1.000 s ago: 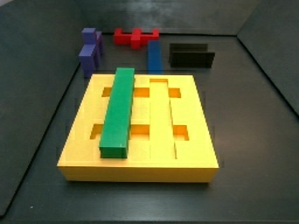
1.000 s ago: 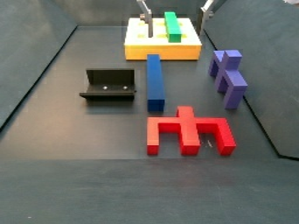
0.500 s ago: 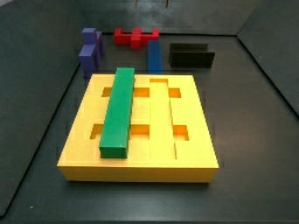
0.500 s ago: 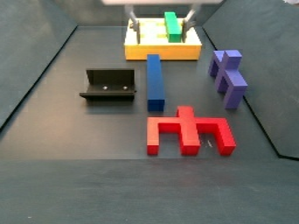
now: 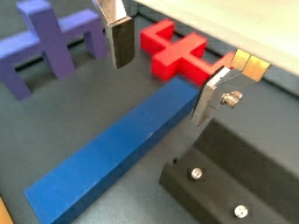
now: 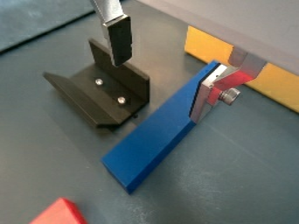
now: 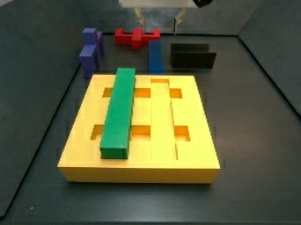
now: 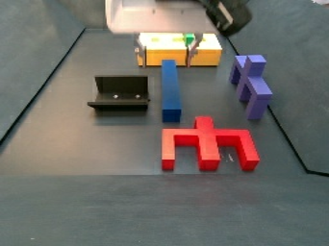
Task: Pick up the blue object. Move up. Move to above the board. Insert the blue object.
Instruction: Pick up the blue object.
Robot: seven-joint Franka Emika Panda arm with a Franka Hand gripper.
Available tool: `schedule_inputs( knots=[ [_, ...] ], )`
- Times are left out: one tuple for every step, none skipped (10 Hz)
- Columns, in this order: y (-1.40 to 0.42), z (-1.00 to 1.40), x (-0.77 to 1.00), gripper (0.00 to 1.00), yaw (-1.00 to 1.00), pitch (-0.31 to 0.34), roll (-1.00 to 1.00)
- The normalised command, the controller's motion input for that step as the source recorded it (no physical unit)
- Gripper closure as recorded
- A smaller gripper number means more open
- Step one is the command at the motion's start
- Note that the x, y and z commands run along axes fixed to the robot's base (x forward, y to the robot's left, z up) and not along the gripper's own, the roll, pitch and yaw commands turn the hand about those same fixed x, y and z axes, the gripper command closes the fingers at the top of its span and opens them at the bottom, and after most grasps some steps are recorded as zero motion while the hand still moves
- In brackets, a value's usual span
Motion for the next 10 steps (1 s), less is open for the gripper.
schedule_inputs(
  knots=[
    [-0.25,-0.41,-0.04,0.00,0.01,-0.124,-0.02],
    [-0.20,-0.38,-0.10,0.00,0.00,-0.111,-0.01],
    [-0.07,-0.38,-0.05,0.00,0.00,-0.099,0.00],
    [0.00,-0.40,-0.20,0.00,0.01,-0.076,0.00],
    [0.00,-0.39,-0.21,0.00,0.03,-0.053,0.00],
    [0.00,-0.39,-0.11,0.00,0.03,-0.044,0.00],
    [0.00,-0.35,-0.12,0.00,0.02,-0.044,0.00],
    [0.00,-0.27,-0.08,0.00,0.02,-0.037,0.00],
    [-0.06,-0.19,0.00,0.00,0.06,-0.020,0.00],
    [-0.19,-0.08,0.00,0.00,0.07,0.000,0.00]
  ],
)
